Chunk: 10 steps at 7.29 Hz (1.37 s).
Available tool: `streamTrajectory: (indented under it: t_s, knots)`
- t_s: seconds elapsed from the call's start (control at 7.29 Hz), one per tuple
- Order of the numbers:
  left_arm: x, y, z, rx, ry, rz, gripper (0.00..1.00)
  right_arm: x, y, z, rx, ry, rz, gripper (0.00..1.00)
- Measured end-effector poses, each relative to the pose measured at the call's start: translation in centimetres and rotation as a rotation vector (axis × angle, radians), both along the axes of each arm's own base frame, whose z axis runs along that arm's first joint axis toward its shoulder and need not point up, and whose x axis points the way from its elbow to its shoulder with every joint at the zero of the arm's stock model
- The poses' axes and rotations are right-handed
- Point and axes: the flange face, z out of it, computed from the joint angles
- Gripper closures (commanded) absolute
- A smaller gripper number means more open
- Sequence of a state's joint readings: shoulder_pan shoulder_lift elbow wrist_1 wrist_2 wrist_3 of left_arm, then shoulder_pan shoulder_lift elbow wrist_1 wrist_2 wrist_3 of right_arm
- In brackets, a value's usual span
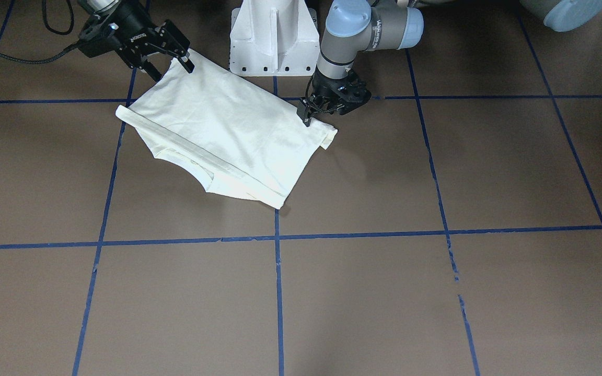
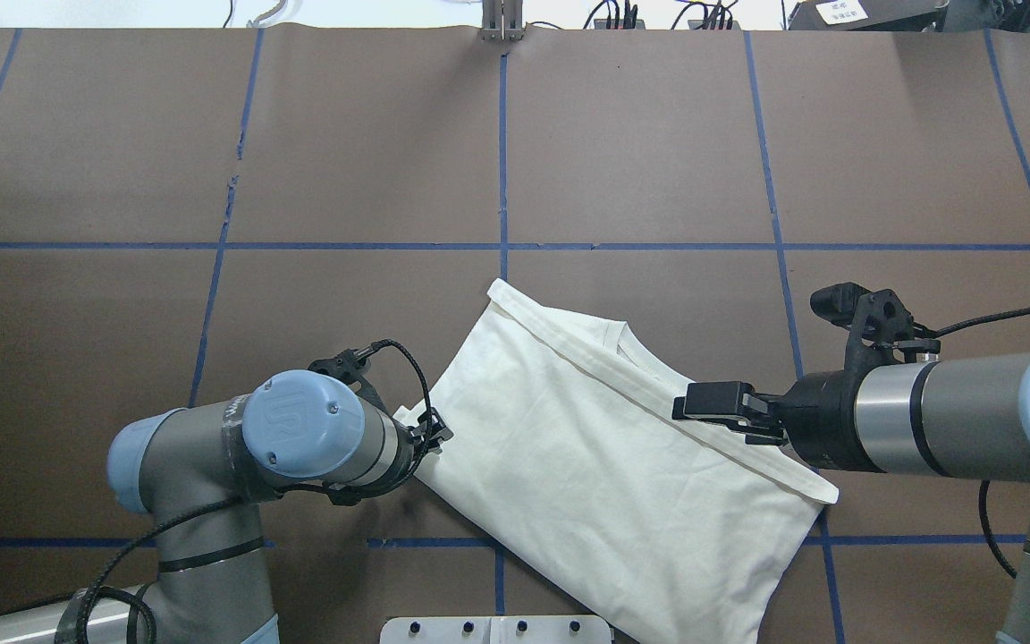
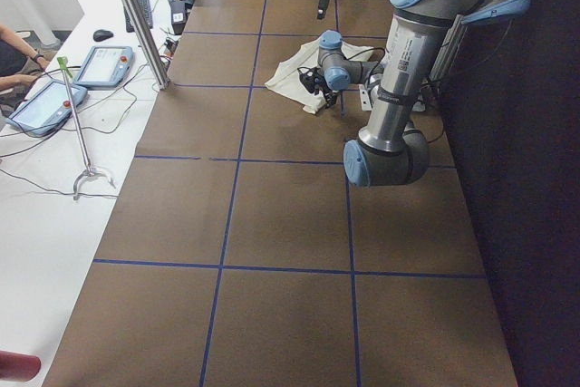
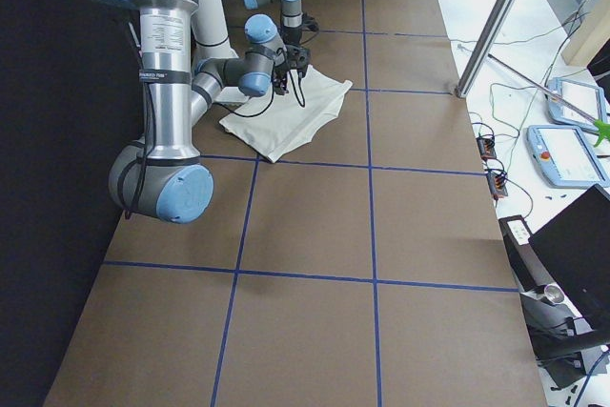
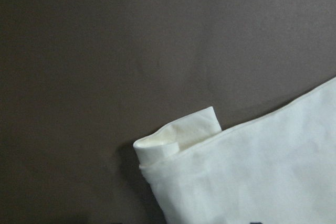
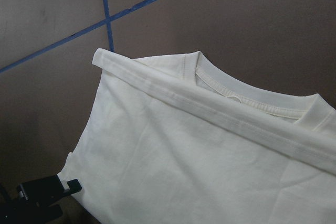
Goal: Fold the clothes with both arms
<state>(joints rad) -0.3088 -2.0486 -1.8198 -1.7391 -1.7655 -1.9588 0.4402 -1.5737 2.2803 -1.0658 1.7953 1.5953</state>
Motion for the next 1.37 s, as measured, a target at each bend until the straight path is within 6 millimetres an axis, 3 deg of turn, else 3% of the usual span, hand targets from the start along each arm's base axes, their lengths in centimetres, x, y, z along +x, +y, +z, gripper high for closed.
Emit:
streamTrajectory:
  t_s: [0.27,0.41,0.96,1.1,1.37]
  knots:
    - [0.2,0.0,0.2,-0.001,-0.005,0.0,0.94,0.0,0.0,0.1,-0.001,0.001,0.0,0.0]
    - [0.2,0.0,0.2,0.002,-0.006,-0.001,1.0,-0.1,0.0,0.1,-0.002,0.002,0.0,0.0]
    - [0.6,-0.9,1.0,0.031,-0.028,0.003,1.0,-0.1,-0.1,0.4,-0.005,0.008,0.001,0.0]
    - [0.0,-2.0,0.9,0.04,-0.03,-0.008,1.0,-0.1,-0.1,0.4,-0.006,0.008,0.001,0.0]
    - [-2.3,-5.9,1.0,0.103,-0.044,-0.026,1.0,-0.1,-0.1,0.5,-0.005,0.009,0.001,0.0]
